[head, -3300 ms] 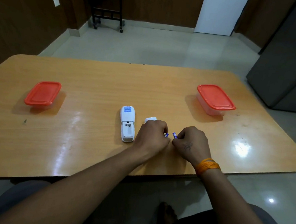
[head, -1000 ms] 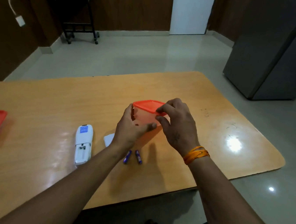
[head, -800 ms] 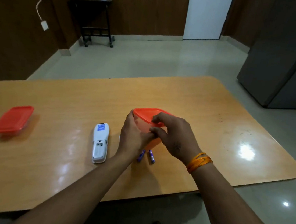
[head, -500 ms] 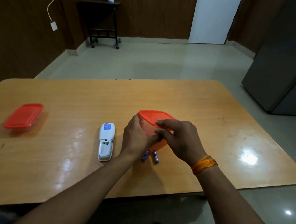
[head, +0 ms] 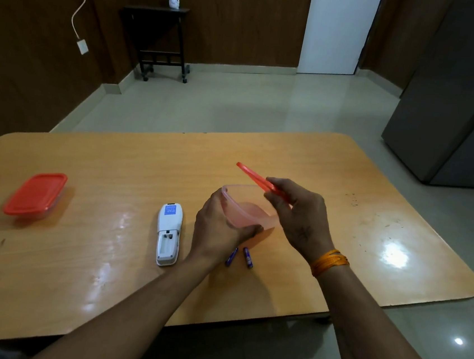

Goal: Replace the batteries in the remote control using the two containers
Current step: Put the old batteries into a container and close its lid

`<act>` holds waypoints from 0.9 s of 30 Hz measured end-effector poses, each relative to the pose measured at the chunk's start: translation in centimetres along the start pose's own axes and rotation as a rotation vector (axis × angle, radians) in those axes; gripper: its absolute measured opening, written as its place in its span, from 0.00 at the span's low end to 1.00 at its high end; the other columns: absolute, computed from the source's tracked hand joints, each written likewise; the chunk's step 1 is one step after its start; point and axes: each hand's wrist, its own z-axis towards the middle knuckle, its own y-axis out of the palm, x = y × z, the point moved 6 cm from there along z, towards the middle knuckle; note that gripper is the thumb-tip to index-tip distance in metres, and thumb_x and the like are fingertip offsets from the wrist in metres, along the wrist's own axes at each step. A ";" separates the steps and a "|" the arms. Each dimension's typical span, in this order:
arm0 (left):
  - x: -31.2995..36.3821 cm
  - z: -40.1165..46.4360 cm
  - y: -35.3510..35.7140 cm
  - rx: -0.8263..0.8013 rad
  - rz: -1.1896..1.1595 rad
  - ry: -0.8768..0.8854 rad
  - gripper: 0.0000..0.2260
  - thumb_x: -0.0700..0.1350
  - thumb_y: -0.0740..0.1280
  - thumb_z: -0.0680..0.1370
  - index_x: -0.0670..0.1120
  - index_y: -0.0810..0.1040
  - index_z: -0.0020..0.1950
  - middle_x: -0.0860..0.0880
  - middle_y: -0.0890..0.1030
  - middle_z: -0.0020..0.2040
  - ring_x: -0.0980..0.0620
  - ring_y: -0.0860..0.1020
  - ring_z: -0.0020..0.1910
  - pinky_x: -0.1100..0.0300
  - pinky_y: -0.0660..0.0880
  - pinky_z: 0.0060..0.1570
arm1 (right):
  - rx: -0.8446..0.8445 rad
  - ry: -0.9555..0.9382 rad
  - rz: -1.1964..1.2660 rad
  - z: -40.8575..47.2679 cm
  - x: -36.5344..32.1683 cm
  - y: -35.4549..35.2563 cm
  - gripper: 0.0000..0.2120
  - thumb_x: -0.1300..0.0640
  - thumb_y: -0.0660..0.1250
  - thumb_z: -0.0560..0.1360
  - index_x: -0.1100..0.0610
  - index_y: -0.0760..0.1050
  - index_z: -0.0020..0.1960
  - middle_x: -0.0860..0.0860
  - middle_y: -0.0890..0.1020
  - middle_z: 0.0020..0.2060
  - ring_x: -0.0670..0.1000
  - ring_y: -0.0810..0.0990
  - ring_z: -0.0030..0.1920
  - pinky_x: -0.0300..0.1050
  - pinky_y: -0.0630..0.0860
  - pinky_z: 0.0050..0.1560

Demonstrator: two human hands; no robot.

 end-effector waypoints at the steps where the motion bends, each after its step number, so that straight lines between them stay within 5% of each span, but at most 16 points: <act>1: 0.0 0.0 0.1 0.000 -0.006 -0.003 0.48 0.58 0.84 0.63 0.52 0.66 0.78 0.53 0.76 0.71 0.57 0.72 0.65 0.63 0.72 0.57 | -0.018 0.006 -0.023 -0.1 0.2 0.4 0.16 0.61 0.73 0.79 0.57 0.81 0.66 0.53 0.87 0.56 0.51 0.85 0.54 0.45 0.82 0.55; 4: 0.0 0.0 0.4 0.005 0.003 0.001 0.49 0.62 0.83 0.62 0.53 0.66 0.78 0.54 0.76 0.70 0.54 0.74 0.66 0.59 0.78 0.59 | -0.026 0.051 -0.100 -0.4 1.5 1.2 0.16 0.67 0.74 0.76 0.58 0.83 0.63 0.54 0.87 0.56 0.54 0.85 0.56 0.50 0.83 0.59; 10: 0.5 0.8 1.4 0.003 0.007 -0.008 0.50 0.60 0.84 0.61 0.51 0.66 0.77 0.52 0.76 0.69 0.51 0.74 0.67 0.52 0.78 0.62 | 0.141 0.184 -0.064 -0.5 4.3 0.6 0.06 0.61 0.72 0.79 0.58 0.84 0.55 0.53 0.87 0.43 0.54 0.83 0.43 0.48 0.81 0.44; 19: 0.9 1.6 2.7 -0.019 0.022 -0.063 0.49 0.57 0.84 0.64 0.45 0.64 0.78 0.49 0.75 0.69 0.47 0.74 0.68 0.60 0.70 0.58 | 0.453 0.538 0.163 -1.9 9.0 -2.2 0.11 0.54 0.68 0.82 0.58 0.77 0.43 0.51 0.80 0.36 0.53 0.76 0.37 0.45 0.71 0.37; 27: 0.6 2.2 4.9 0.010 0.000 -0.246 0.47 0.53 0.86 0.63 0.42 0.66 0.74 0.46 0.78 0.68 0.45 0.77 0.66 0.55 0.76 0.59 | 0.609 0.782 0.211 -3.2 11.2 -5.2 0.13 0.53 0.65 0.82 0.57 0.77 0.65 0.50 0.80 0.50 0.55 0.80 0.49 0.51 0.79 0.50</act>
